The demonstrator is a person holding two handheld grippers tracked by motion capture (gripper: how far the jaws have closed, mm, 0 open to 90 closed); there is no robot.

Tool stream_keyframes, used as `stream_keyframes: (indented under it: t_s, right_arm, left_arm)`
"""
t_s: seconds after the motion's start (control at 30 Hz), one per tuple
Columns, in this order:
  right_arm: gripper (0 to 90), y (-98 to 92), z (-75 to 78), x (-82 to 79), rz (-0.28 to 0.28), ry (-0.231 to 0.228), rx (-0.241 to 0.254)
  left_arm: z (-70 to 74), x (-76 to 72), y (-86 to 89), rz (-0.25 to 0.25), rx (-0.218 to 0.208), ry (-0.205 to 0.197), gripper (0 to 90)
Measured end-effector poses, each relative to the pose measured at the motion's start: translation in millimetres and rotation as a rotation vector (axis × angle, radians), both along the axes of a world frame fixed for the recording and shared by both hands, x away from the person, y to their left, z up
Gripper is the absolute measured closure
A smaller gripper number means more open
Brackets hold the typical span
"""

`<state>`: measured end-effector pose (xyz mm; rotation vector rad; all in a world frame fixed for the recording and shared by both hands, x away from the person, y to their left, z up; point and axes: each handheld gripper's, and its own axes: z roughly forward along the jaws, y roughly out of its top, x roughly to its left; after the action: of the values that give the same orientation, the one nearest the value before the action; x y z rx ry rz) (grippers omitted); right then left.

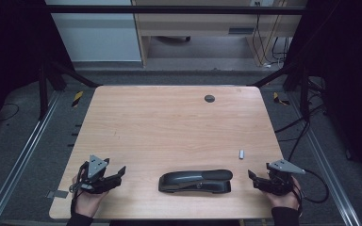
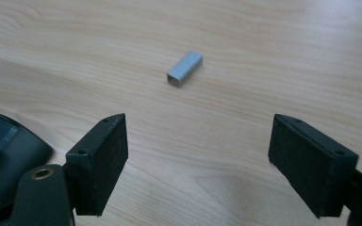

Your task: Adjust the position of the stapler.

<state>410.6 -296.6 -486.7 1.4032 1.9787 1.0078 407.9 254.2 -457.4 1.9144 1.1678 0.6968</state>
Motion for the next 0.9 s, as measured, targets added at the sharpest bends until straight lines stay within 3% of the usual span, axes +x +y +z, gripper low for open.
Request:
stream_keyframes:
  t_s: [0.17,0.4,0.77,0.9]
  right_arm:
    - [19.5,-4.9,-8.9,3.4,-0.01,0.043,0.002]
    - [17.7,-2.7,-17.9,9.0,0.002,0.059,-0.061]
    - [18.8,-1.9,-15.1,7.4,-0.024,0.062,-0.043]
    - [18.6,-1.5,-15.7,7.1,-0.033,0.067,-0.039]
  left_arm:
    - [3.5,-2.7,-4.4,-0.022,-0.012,-0.008,30.0]
    - [14.9,-7.9,-18.7,-0.08,-0.013,-0.033,29.7]
    - [39.6,-14.4,-59.4,-0.205,0.037,-0.101,29.7]
    - [47.2,-15.4,-73.7,-0.241,0.042,-0.107,29.8]
